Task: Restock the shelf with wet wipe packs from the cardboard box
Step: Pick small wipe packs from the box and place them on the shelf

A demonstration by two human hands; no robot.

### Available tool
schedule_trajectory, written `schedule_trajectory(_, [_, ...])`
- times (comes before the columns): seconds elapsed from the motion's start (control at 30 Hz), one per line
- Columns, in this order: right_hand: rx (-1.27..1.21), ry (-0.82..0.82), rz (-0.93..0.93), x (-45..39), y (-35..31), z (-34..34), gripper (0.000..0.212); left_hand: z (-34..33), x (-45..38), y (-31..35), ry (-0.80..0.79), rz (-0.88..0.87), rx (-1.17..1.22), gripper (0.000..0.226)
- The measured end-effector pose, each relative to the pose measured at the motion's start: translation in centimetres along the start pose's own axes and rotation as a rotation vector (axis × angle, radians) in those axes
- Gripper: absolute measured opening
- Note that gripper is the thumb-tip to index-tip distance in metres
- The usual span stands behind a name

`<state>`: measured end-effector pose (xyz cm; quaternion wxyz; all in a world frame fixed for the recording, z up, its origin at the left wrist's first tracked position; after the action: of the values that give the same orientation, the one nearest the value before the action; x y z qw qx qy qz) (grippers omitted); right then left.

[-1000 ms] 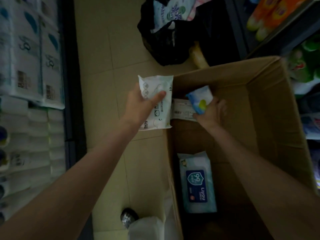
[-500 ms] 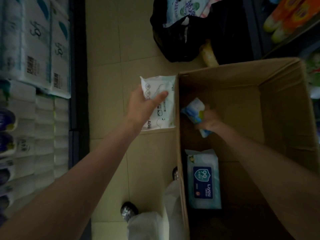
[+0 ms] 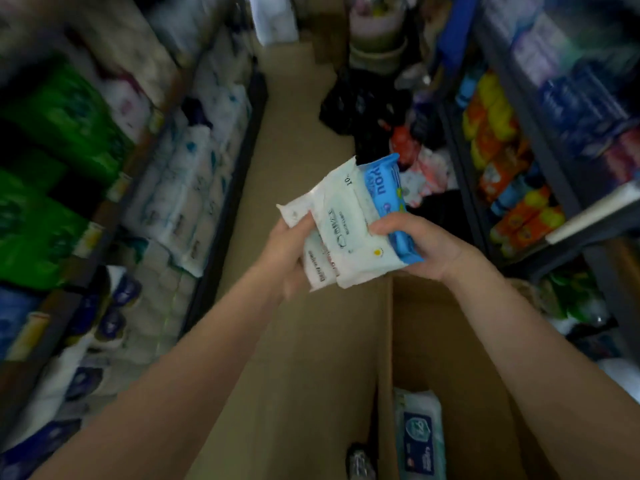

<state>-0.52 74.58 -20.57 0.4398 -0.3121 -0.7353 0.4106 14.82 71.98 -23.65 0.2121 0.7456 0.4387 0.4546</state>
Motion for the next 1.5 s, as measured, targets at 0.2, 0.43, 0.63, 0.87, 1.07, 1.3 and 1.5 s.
schedule_trajectory(0.2, [0.357, 0.0, 0.063, -3.5, -8.3, -14.8, 0.015, 7.5, 9.0, 12.2, -0.207, -0.078, 0.201, 0.064])
schedule_trajectory(0.43, [0.89, 0.222, 0.315, -6.3, -13.6, -36.3, 0.076, 19.4, 22.3, 24.4, 0.136, -0.462, 0.172, 0.04])
schedule_trajectory(0.63, [0.853, -0.033, 0.51, -6.0, -15.0, -51.8, 0.027, 27.0, 33.7, 31.4, 0.381, -0.679, 0.116, 0.023])
schedule_trajectory(0.87, [0.355, -0.349, 0.581, -4.9, -20.5, -63.4, 0.019, 31.4, 49.3, 38.9, 0.477, -0.999, 0.059, 0.034])
schedule_trajectory(1.07, [0.489, -0.46, 0.964, -1.2, -23.8, -72.4, 0.029, 31.1, 58.6, 41.2, 0.522, -1.197, 0.0, 0.038])
schedule_trajectory(1.3, [0.864, -0.76, 1.35, 4.3, -26.1, -78.6, 0.023, 30.9, 66.4, 40.2, 0.677, -1.329, -0.221, 0.039])
schedule_trajectory(1.5, [0.84, -1.044, 1.253, 7.8, -24.8, -83.7, 0.011, 32.5, 70.0, 37.1, 0.724, -1.193, -0.249, 0.03])
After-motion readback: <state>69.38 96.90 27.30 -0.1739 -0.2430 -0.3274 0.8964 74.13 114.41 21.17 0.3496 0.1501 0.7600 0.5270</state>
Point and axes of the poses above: each hand's wrist, its own x-axis away from the middle knuckle, its own z-axis out of the back of the hand, y = z × x, the point moved 4 cm from there along -x, towards the middle knuckle, and after that the axes turned 13 degrees about x, right-handed, at the moved point
